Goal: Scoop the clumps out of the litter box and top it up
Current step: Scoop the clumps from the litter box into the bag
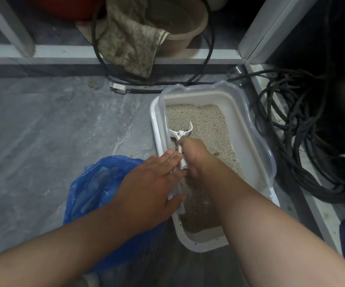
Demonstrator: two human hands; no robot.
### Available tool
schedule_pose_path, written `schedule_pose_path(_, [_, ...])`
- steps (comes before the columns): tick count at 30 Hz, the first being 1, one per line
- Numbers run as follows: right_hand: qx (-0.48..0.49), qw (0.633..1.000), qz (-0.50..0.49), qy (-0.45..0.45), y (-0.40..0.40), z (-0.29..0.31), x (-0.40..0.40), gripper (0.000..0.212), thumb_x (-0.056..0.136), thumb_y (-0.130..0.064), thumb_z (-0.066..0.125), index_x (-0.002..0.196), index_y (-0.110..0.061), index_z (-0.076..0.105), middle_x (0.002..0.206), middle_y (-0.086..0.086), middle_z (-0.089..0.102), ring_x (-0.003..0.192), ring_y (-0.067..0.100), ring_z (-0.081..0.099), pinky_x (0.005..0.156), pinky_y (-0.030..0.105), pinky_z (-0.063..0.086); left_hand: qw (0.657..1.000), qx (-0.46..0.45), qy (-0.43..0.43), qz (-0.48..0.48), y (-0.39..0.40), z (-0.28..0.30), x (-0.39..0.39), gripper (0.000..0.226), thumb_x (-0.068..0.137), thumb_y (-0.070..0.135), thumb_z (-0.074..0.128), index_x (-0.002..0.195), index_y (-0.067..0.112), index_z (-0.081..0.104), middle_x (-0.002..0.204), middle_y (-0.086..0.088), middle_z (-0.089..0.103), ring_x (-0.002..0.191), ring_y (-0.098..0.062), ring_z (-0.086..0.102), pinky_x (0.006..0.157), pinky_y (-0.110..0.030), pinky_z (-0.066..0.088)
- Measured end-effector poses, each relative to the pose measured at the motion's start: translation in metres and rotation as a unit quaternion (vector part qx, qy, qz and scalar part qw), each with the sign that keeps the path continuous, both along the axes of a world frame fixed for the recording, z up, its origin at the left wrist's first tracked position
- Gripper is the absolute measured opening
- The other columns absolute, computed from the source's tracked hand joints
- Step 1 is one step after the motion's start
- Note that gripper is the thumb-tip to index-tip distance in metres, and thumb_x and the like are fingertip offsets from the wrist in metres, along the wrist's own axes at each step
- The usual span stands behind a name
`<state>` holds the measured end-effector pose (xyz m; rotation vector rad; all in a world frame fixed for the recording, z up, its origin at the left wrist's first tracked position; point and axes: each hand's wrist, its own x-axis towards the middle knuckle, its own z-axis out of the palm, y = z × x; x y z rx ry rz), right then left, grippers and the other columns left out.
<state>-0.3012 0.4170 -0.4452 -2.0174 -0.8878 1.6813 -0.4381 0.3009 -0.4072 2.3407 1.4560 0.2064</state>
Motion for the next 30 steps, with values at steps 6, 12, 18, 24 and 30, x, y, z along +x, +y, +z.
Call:
schedule_pose_path(6, [0.063, 0.997, 0.014, -0.040, -0.034, -0.005, 0.017, 0.038, 0.097, -0.030, 0.055, 0.086, 0.005, 0.066, 0.062, 0.012, 0.061, 0.042, 0.018, 0.053, 0.042, 0.024, 0.039, 1.000, 0.024, -0.004, -0.001, -0.001, -0.005, -0.001, 0.060, 0.088, 0.053, 0.052, 0.141, 0.026, 0.058, 0.158, -0.002, 0.042, 0.148, -0.020, 0.035, 0.119, -0.038, 0.028])
schedule_pose_path(12, [0.117, 0.991, 0.000, -0.058, -0.074, 0.001, 0.044, 0.039, 0.102, -0.027, 0.051, 0.069, -0.005, 0.054, 0.052, 0.012, 0.054, 0.033, 0.019, 0.045, 0.036, 0.022, 0.034, 0.999, 0.035, -0.019, 0.005, -0.004, -0.009, -0.002, 0.052, 0.087, 0.051, 0.058, 0.132, 0.025, 0.064, 0.155, -0.003, 0.046, 0.147, -0.021, 0.038, 0.117, -0.041, 0.035])
schedule_pose_path(18, [0.137, 0.988, -0.020, -0.062, -0.099, 0.020, 0.058, 0.039, 0.102, -0.027, 0.052, 0.067, -0.009, 0.051, 0.056, 0.013, 0.056, 0.036, 0.020, 0.046, 0.036, 0.025, 0.036, 0.999, 0.020, -0.030, 0.002, -0.003, -0.011, -0.003, 0.053, 0.092, 0.053, 0.054, 0.138, 0.028, 0.059, 0.162, 0.000, 0.033, 0.152, -0.018, 0.026, 0.122, -0.040, 0.027])
schedule_pose_path(24, [0.123, 0.989, -0.036, -0.070, -0.130, 0.033, 0.068, 0.036, 0.101, -0.028, 0.053, 0.071, -0.009, 0.050, 0.056, 0.013, 0.055, 0.034, 0.019, 0.045, 0.035, 0.024, 0.036, 0.999, 0.018, -0.032, 0.009, -0.004, -0.009, -0.001, 0.054, 0.092, 0.054, 0.055, 0.140, 0.027, 0.059, 0.163, 0.001, 0.032, 0.153, -0.016, 0.024, 0.123, -0.040, 0.025])
schedule_pose_path(30, [0.112, 0.989, -0.048, -0.078, -0.156, 0.036, 0.079, 0.036, 0.101, -0.029, 0.052, 0.072, -0.009, 0.050, 0.056, 0.012, 0.057, 0.036, 0.021, 0.048, 0.036, 0.025, 0.037, 0.999, 0.003, -0.046, 0.022, -0.007, -0.007, 0.000, 0.059, 0.093, 0.059, 0.051, 0.142, 0.027, 0.055, 0.164, 0.001, 0.028, 0.154, -0.015, 0.020, 0.123, -0.044, 0.028])
